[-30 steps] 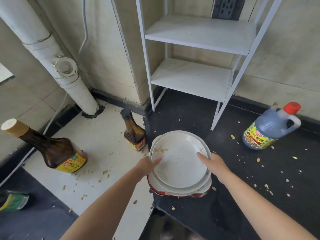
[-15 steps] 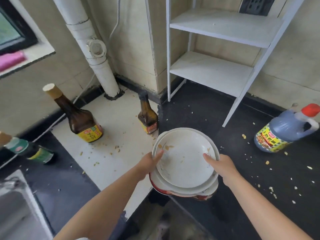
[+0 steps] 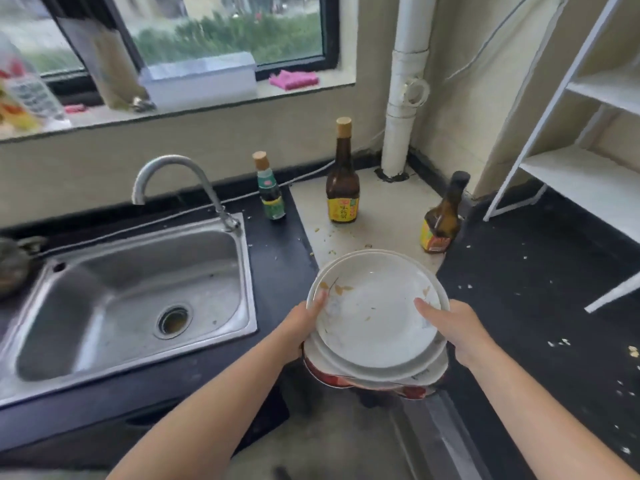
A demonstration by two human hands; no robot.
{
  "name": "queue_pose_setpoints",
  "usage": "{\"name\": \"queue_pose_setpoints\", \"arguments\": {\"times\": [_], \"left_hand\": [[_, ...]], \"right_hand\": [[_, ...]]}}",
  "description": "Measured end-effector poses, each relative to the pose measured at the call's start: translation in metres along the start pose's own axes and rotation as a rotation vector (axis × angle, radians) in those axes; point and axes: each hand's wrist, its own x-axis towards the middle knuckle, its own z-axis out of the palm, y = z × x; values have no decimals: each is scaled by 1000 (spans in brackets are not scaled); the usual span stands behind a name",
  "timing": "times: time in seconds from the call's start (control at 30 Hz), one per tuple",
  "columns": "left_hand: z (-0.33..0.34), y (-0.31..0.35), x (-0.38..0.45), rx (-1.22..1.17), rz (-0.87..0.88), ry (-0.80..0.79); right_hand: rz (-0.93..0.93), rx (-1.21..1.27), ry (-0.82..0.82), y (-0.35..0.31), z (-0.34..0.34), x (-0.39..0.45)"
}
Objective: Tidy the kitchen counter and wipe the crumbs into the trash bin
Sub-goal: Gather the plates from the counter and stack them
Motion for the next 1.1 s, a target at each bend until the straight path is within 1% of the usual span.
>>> {"name": "queue_pose_setpoints", "arguments": {"times": [0.1,0.2,0.33,0.53,0.63,0.73,0.93,1.07,1.1], "left_hand": [[-51,-10,-19,-33,-5,127],[-114,-18,-40,-48,4,260],[-196,-30,-52,-45,-42,378],[-322,-49,-57,-69,-63,449],[-364,-49,-56,-106,-110,494],[-407,-53,-41,-178,-84,523],[-472,-74,24,-294,-113,601],[-494,-69,57,-289,-94,569],[-501,-73,70,-278,-122,583]], "right_hand": [[-11,-56,-97,-9,53,-2],[-25,-103,-194,-21,120,-5],[-15,-117,-266,-34,206,-11],[12,-159,-311,-45,341,-10],[23,-180,-331,-54,391,-8],[41,-182,-347,-60,438,3],[55,-193,-379,-56,511,56],[106,-173,-375,-30,557,96],[121,-170,-370,-21,566,106]]}}
